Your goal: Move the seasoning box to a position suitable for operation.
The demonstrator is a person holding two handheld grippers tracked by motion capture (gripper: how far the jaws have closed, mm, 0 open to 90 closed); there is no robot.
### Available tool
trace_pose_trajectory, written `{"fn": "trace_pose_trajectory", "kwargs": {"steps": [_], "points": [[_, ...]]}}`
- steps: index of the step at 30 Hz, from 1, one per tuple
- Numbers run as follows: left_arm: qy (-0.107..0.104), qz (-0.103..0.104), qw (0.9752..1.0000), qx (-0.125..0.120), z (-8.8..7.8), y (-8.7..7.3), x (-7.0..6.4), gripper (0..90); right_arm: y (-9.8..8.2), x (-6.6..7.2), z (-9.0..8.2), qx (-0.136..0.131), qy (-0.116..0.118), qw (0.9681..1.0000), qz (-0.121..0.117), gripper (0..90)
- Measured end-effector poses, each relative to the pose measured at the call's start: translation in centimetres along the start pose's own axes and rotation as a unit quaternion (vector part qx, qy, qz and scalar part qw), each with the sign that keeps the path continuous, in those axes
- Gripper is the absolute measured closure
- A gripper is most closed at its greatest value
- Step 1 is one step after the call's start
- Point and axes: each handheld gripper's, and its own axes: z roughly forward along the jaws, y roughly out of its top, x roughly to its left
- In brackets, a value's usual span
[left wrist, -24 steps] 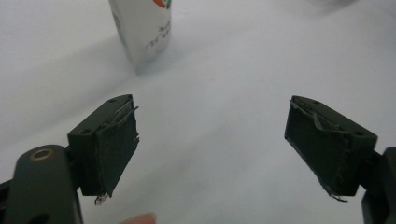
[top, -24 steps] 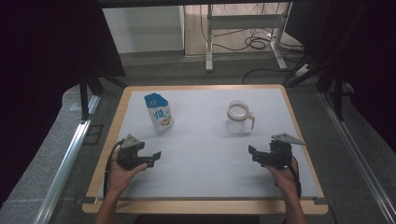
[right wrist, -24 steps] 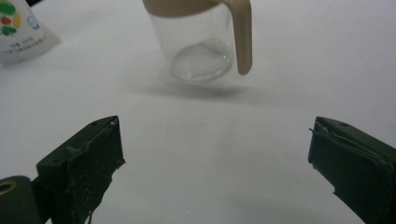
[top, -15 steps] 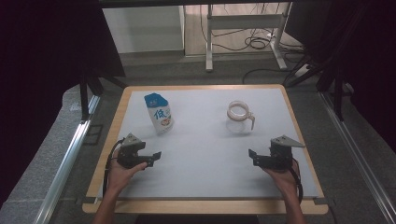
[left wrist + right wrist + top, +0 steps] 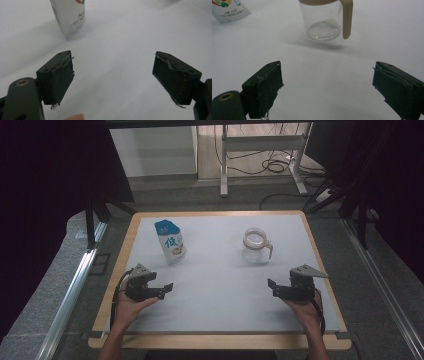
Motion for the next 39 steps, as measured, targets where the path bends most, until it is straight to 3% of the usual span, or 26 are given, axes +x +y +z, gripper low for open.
{"fn": "trace_pose_trajectory", "kwargs": {"steps": [9, 12, 16, 27, 32, 39], "points": [[0.003, 0.002, 0.9999, 0.009, 0.1, 0.0, -0.2, 16.0, 0.9, 0.6, 0.2, -0.010, 0.000, 0.9997, -0.023, 9.1], [0.005, -0.001, 0.9999, 0.010, -0.1, -0.1, -0.2, 14.8, 1.6, 0.5, 0.0, -0.029, 0.002, 0.9984, -0.049, 9.0], [0.010, -0.004, 0.9999, 0.010, -0.3, -0.1, -0.2, 14.8, 2.3, 0.0, 0.2, -0.045, 0.016, 0.9976, -0.050, 9.0], [0.011, 0.008, 0.9999, 0.009, -0.5, 0.1, -0.7, 14.5, 5.0, 0.4, 0.6, -0.028, 0.019, 0.9978, -0.058, 10.3], [0.010, 0.008, 0.9999, 0.010, -0.4, 0.1, -0.6, 14.3, 6.9, -0.3, 2.2, -0.016, 0.041, 0.9973, -0.059, 10.2], [0.009, 0.003, 0.9998, 0.015, -0.2, 0.0, -0.4, 14.3, 8.9, -0.7, 4.1, -0.009, 0.050, 0.9967, -0.064, 7.9]]}}
